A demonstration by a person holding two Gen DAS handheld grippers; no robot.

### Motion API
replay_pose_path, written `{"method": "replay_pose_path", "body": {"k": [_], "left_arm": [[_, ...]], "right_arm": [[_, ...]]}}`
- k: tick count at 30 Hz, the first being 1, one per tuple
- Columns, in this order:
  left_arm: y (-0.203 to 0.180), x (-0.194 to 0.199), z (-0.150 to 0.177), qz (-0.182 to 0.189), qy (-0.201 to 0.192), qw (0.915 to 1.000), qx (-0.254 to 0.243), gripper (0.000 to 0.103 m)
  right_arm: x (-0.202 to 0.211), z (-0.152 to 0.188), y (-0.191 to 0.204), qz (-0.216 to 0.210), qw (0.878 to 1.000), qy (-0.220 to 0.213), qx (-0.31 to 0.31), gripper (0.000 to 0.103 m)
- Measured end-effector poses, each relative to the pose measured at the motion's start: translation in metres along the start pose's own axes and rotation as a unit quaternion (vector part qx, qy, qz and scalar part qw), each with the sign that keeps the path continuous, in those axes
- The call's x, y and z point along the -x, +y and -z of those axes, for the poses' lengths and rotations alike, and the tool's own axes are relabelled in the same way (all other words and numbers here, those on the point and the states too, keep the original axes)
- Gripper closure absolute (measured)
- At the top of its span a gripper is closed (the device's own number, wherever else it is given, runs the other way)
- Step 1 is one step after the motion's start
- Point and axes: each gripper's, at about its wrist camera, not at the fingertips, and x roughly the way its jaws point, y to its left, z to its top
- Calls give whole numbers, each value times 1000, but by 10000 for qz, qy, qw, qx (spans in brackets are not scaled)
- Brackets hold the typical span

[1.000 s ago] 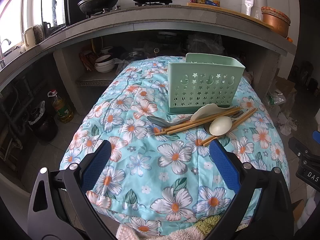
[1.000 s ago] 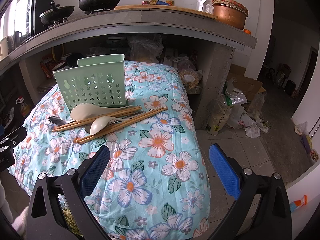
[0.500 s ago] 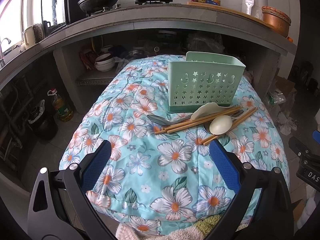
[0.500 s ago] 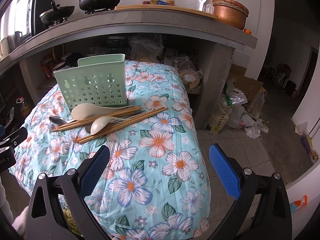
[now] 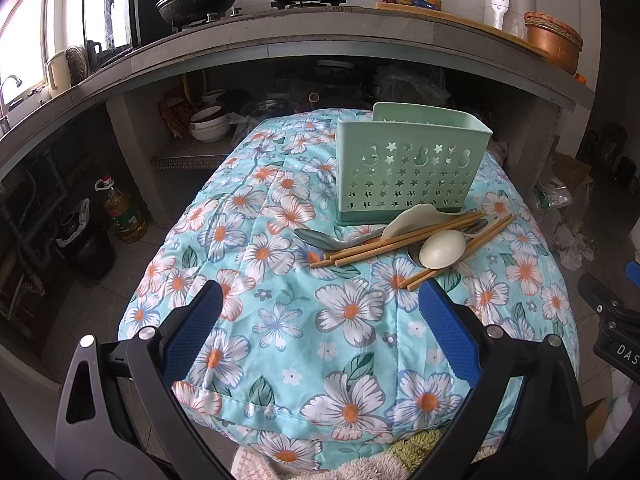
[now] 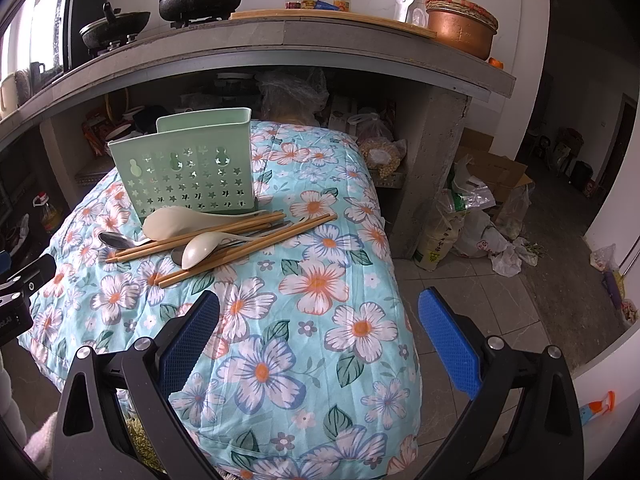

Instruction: Organize utensils

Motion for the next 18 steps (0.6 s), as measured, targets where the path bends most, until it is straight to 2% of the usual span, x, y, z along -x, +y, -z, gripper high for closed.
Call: {"method": "replay_pose_path", "body": {"k": [18], "left_arm": [[1,-4,6,12,60,10000,10,8]], "right_arm": [[0,2,1,-24,10000,7,4,6]]}}
